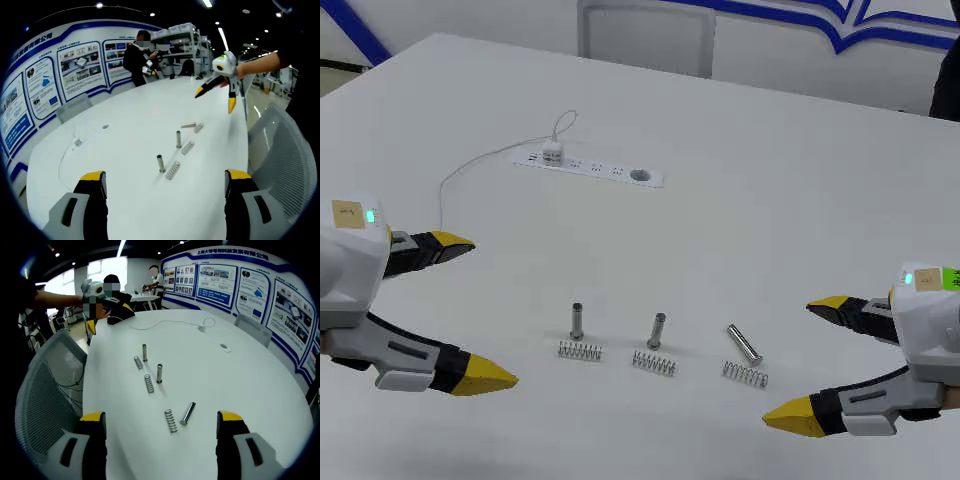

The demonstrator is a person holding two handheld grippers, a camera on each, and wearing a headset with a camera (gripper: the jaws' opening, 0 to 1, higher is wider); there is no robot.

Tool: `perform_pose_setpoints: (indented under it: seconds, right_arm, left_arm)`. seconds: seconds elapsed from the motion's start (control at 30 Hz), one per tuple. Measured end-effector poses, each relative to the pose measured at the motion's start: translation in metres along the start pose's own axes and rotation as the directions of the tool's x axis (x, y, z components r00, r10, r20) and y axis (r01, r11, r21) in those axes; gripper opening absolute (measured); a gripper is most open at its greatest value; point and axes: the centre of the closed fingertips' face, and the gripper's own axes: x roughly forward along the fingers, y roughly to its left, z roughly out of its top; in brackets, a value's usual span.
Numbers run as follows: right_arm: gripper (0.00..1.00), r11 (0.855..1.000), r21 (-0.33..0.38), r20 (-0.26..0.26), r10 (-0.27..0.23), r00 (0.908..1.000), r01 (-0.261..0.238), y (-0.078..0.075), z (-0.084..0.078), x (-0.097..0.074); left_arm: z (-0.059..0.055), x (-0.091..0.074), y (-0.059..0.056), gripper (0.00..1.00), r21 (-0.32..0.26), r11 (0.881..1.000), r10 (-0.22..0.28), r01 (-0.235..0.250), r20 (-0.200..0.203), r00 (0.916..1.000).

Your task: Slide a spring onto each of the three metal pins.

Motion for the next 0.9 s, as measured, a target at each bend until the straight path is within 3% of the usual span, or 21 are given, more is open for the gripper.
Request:
perform_pose_setpoints:
  seconds: [0.9]
  right_arm:
    - [0.91,0.999,0.050,-0.011,-0.017,0.9998,0.018,0.003,-0.017,-0.006]
  left_arm:
    - [-0.005,0.000,-0.008,1.00,0.010,1.000,-0.017,0.017,-0.027,0.9995]
